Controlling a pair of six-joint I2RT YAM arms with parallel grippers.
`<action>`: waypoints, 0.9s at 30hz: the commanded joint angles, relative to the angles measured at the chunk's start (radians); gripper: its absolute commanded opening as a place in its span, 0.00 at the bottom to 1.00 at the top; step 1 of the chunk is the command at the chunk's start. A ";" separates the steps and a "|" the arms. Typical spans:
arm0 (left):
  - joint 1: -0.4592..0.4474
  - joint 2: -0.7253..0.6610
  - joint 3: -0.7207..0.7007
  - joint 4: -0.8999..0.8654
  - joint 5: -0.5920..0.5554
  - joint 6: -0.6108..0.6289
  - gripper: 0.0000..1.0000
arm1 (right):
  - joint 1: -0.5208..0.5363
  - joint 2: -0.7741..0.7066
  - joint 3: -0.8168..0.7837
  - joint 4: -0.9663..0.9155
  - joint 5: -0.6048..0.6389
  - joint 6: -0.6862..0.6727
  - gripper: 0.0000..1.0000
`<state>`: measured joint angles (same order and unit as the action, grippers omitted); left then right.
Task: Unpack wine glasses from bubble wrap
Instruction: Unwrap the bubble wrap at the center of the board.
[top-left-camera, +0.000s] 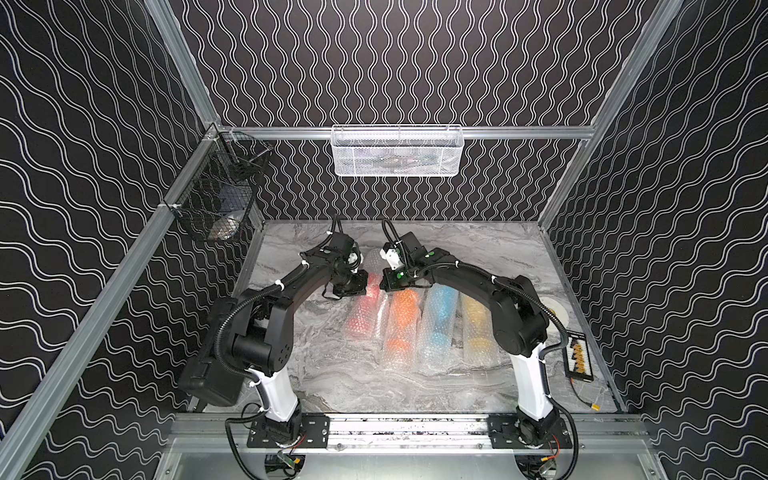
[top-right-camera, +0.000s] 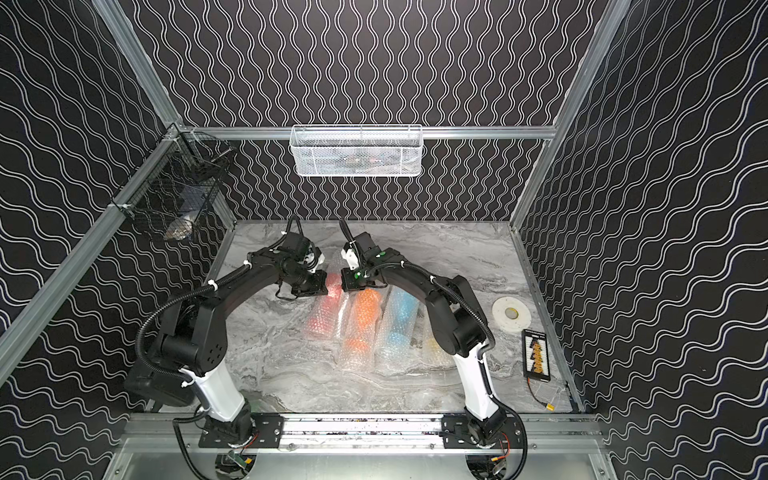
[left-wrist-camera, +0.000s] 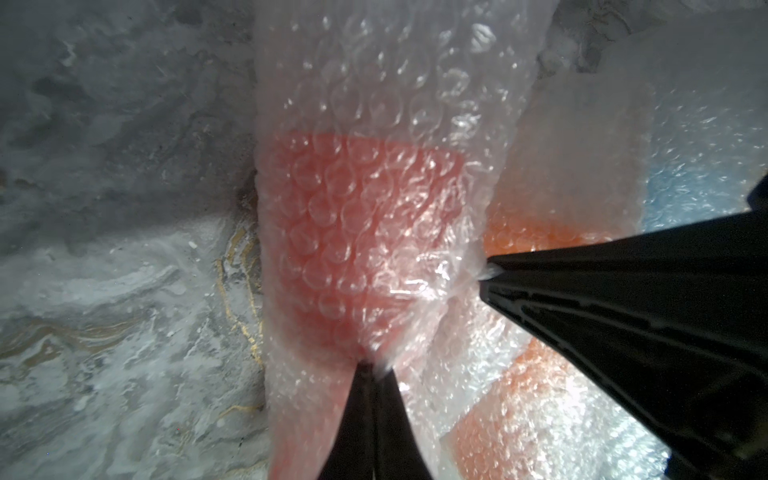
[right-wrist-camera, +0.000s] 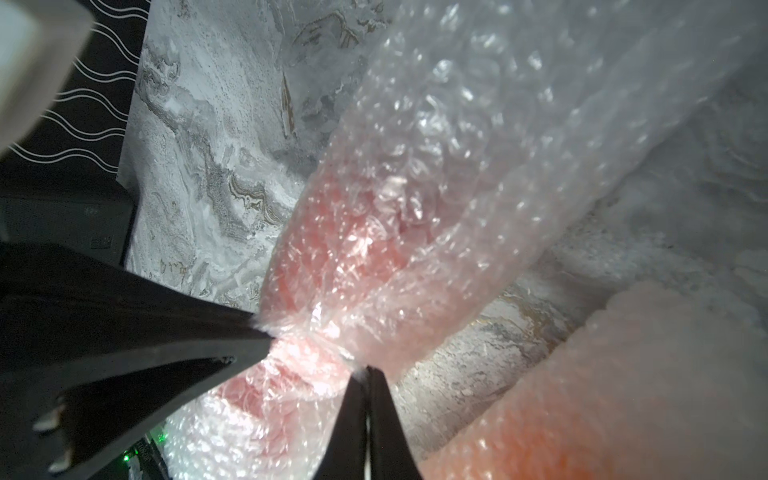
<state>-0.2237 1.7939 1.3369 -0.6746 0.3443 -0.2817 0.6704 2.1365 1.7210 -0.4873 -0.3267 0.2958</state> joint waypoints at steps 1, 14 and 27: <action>0.001 -0.009 0.008 -0.051 -0.040 0.022 0.00 | -0.009 -0.013 -0.004 0.018 0.021 0.006 0.06; 0.009 -0.017 -0.002 -0.052 -0.051 0.018 0.00 | -0.023 -0.022 -0.023 0.033 0.008 0.014 0.06; 0.016 -0.025 -0.008 -0.052 -0.048 0.016 0.00 | -0.028 -0.024 -0.037 0.042 -0.001 0.020 0.06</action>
<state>-0.2138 1.7828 1.3334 -0.6804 0.3332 -0.2821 0.6506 2.1277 1.6871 -0.4492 -0.3573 0.3061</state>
